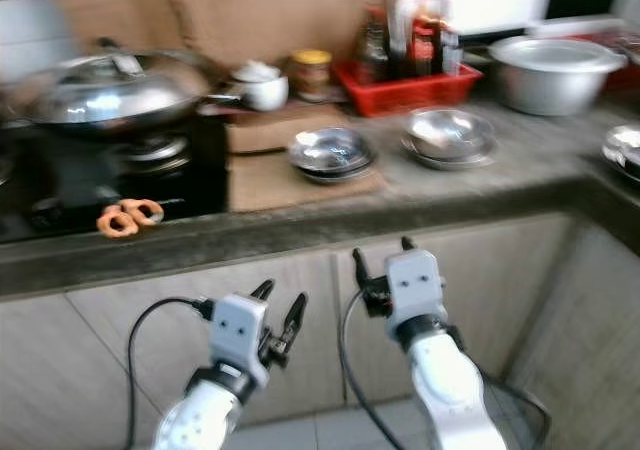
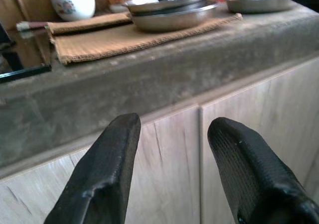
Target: Kitchen organization
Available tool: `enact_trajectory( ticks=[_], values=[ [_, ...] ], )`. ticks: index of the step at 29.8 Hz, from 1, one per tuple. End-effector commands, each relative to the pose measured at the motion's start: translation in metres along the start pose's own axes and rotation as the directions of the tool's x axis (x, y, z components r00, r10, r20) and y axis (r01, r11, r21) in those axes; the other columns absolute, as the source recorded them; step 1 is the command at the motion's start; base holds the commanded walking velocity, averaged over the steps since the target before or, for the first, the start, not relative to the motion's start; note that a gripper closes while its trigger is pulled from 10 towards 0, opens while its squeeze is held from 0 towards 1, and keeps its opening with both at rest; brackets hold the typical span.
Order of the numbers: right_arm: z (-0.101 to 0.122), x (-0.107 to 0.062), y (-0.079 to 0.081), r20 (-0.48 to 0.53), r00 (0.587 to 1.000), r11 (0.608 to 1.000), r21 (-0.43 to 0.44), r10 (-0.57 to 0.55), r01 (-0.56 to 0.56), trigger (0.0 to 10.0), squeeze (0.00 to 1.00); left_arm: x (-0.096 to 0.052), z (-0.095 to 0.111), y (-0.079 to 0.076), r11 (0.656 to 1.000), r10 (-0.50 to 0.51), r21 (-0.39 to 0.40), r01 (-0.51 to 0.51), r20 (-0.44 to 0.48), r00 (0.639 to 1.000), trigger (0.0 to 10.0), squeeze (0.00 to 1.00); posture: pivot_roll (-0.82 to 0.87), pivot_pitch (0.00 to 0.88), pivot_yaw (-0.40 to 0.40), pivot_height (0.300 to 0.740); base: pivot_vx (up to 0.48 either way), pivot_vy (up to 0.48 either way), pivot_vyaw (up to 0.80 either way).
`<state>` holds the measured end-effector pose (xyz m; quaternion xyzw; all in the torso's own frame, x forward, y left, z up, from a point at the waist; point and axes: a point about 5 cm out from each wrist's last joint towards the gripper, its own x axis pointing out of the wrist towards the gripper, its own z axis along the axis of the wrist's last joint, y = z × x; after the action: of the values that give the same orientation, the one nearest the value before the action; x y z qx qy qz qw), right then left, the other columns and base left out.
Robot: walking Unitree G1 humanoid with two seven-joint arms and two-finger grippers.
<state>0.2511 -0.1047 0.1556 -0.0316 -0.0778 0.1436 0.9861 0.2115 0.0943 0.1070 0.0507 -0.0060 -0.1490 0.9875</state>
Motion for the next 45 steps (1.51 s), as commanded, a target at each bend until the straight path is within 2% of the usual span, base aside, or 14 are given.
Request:
enact_trajectory(
  ticks=[1,14,25,31,39,40,41,42,45],
  values=[
    [-0.002,-0.003,-0.012,-0.008,0.999,0.999,-0.006,-0.044,0.044,10.0,0.0,0.002,0.005,-0.008,0.999,-0.027,-0.017,0.027,0.019,0.999,10.0,0.0,0.03,0.0,0.021,0.74,0.27,0.0,0.0],
    [0.007,0.008,-0.022,0.036,0.999,0.999,-0.038,-0.024,0.025,10.0,0.0,0.003,0.007,-0.007,1.0,-0.019,-0.017,0.019,0.027,0.999,10.0,0.0,0.04,0.0,0.019,0.74,0.278,0.0,0.0],
    [0.019,0.017,-0.021,0.09,0.996,0.999,-0.034,0.016,-0.013,10.0,0.0,0.003,0.007,-0.008,0.999,-0.028,-0.029,0.029,0.028,0.999,10.0,0.0,0.04,0.001,0.015,0.74,0.375,0.0,0.0],
    [0.031,0.021,-0.02,0.14,0.988,0.998,-0.013,0.068,-0.066,10.0,0.0,0.003,0.004,-0.007,1.0,-0.012,-0.027,0.012,0.007,1.0,10.0,0.0,0.04,0.003,0.016,0.74,0.0,0.0,0.0],
    [0.043,0.028,-0.021,0.18,0.974,0.991,-0.033,0.136,-0.133,10.0,0.0,0.002,0.004,-0.006,1.0,0.004,-0.03,-0.004,0.011,1.0,10.0,0.0,0.04,0.01,0.014,0.74,0.0,0.0,0.0],
    [0.044,0.03,-0.021,0.181,0.971,0.988,-0.045,0.155,-0.15,10.0,0.27,0.002,0.005,-0.006,0.999,0.004,-0.035,-0.004,0.018,1.0,10.0,0.0,0.04,0.012,0.013,0.74,0.0,0.0,0.0],
    [0.045,0.031,-0.02,0.18,0.966,0.982,-0.066,0.184,-0.174,10.0,1.0,0.002,0.006,-0.007,0.999,0.003,-0.042,-0.002,0.025,1.0,10.0,0.0,0.04,0.015,0.013,0.74,0.0,0.0,0.0],
    [0.046,0.034,-0.017,0.174,0.956,0.97,-0.108,0.234,-0.218,10.0,1.0,0.002,0.007,-0.007,0.999,0.004,-0.043,-0.003,0.035,0.999,10.0,0.0,0.04,0.015,0.013,0.74,0.0,0.0,0.0],
    [0.045,0.039,-0.013,0.152,0.949,0.952,-0.178,0.275,-0.248,10.0,1.0,0.002,0.009,-0.009,0.998,-0.01,-0.06,0.013,0.051,0.999,10.0,0.0,0.04,0.017,0.011,0.74,0.0,0.0,0.0]
  ],
)
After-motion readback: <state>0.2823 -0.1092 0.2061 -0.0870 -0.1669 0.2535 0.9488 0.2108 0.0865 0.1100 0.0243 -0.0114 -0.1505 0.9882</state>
